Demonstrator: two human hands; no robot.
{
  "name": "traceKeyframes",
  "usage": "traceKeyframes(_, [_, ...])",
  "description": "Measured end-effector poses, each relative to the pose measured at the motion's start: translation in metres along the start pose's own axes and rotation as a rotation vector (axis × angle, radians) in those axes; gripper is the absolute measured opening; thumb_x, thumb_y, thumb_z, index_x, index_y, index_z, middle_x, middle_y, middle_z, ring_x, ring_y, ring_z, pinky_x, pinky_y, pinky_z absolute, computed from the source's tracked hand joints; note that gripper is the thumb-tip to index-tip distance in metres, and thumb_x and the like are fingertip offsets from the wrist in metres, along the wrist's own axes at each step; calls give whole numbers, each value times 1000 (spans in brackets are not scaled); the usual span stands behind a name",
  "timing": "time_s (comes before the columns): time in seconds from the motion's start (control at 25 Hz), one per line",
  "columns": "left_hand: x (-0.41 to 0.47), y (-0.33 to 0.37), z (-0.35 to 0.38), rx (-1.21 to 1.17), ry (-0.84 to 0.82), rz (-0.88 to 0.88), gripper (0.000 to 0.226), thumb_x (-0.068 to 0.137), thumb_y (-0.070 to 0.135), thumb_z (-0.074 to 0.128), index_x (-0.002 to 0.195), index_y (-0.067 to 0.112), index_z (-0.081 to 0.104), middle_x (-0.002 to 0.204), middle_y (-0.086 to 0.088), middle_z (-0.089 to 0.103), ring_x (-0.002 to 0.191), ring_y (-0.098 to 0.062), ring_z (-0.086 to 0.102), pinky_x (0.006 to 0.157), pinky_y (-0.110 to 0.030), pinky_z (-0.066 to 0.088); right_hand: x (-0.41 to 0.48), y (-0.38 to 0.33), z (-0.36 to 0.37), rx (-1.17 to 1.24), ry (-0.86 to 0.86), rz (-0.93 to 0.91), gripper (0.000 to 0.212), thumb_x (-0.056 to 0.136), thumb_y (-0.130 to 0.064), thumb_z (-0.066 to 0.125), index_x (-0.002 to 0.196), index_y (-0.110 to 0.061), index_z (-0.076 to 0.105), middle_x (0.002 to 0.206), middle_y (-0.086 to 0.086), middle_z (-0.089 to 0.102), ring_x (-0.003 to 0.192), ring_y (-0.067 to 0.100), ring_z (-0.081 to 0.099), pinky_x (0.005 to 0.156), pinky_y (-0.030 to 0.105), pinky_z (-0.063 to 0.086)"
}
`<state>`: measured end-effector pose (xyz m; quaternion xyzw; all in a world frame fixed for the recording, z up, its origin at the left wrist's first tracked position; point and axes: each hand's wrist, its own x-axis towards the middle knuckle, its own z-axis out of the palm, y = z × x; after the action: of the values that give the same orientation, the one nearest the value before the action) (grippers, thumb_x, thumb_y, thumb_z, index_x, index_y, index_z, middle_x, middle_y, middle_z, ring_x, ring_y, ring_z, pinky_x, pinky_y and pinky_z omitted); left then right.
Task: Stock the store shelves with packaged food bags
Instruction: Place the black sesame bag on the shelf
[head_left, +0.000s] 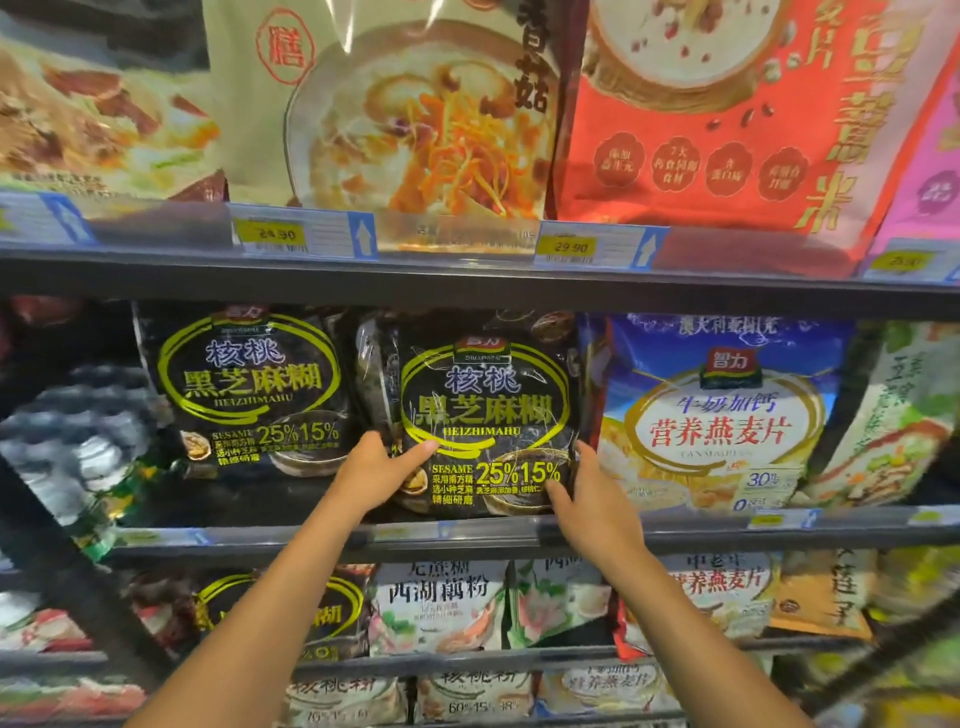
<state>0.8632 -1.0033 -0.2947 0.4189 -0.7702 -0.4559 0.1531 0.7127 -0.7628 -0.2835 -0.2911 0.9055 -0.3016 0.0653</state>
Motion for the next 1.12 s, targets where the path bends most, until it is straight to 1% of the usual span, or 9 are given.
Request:
traceKeyframes(0.12, [9, -3, -1, -65, -46, 31, 72, 70, 79, 71, 102, 15, 75, 92, -8, 77, 93, -26, 71, 89, -46, 55, 2, -5, 3, 20, 43, 20, 49, 104, -30, 54, 150, -24, 37, 134, 9, 66, 119, 36, 65, 94, 50, 55])
traceKeyframes(0.24, [6, 3, -4, -103, -16, 12, 73, 75, 75, 72, 97, 5, 65, 74, 0, 57, 73, -21, 57, 66, -36, 45, 8, -12, 2, 117, 24, 54, 52, 105, -26, 53, 155, -20, 41, 146, 10, 61, 130, 34, 59, 106, 47, 50])
traceKeyframes(0.4, [-5, 14, -15, -82, 69, 6, 79, 79, 73, 71, 106, 0, 61, 78, -1, 54, 73, -20, 55, 63, -36, 42, 14, -23, -2, 293, -26, 115, 54, 104, -29, 55, 156, -19, 44, 153, 3, 55, 138, 28, 54, 115, 43, 41])
traceKeyframes(0.52, [-22, 30, -31, -97, 118, 39, 96, 75, 77, 71, 122, -5, 56, 92, -2, 56, 86, -22, 58, 73, -36, 44, 10, -27, -7, 504, -34, 140, 54, 103, -36, 58, 155, -25, 46, 154, -2, 52, 139, 24, 53, 118, 49, 41])
traceKeyframes(0.64, [-51, 50, -45, -185, 54, 55, 68, 83, 64, 74, 121, 9, 60, 115, 3, 64, 109, -22, 63, 81, -33, 46, 0, -30, -17, 653, -25, 129, 52, 104, -38, 58, 153, -24, 48, 150, -1, 53, 138, 21, 51, 113, 42, 43])
traceKeyframes(0.76, [-89, 66, -55, -389, -29, 109, 38, 86, 50, 78, 111, 22, 72, 106, 3, 79, 95, -14, 76, 71, -25, 52, -13, -32, -30, 742, -24, 79, 42, 105, -37, 57, 142, -19, 57, 133, 0, 61, 122, 18, 57, 95, 33, 45])
traceKeyframes(0.88, [-118, 67, -58, -503, -52, 97, 36, 84, 47, 79, 113, 27, 71, 105, 9, 79, 99, -12, 73, 79, -30, 53, -33, -25, -36, 764, -13, 32, 33, 99, -43, 63, 120, -16, 65, 112, 4, 66, 106, 22, 63, 82, 33, 48])
traceKeyframes(1.0, [-140, 53, -54, -550, -50, 65, 34, 84, 44, 79, 113, 27, 71, 108, 10, 77, 106, -13, 69, 93, -34, 49, -55, -7, -39, 835, -24, 27, 63, 74, -65, 77, 100, -10, 61, 95, 16, 65, 85, 31, 64, 83, 47, 55])
traceKeyframes(1.12, [-162, 30, -37, -602, -74, 23, 34, 82, 38, 82, 110, 24, 71, 113, 4, 78, 106, -16, 70, 103, -39, 48, -78, 12, -46, 970, -206, 113, 73, 69, -65, 84, 114, -11, 64, 108, 10, 76, 97, 27, 74, 77, 34, 59])
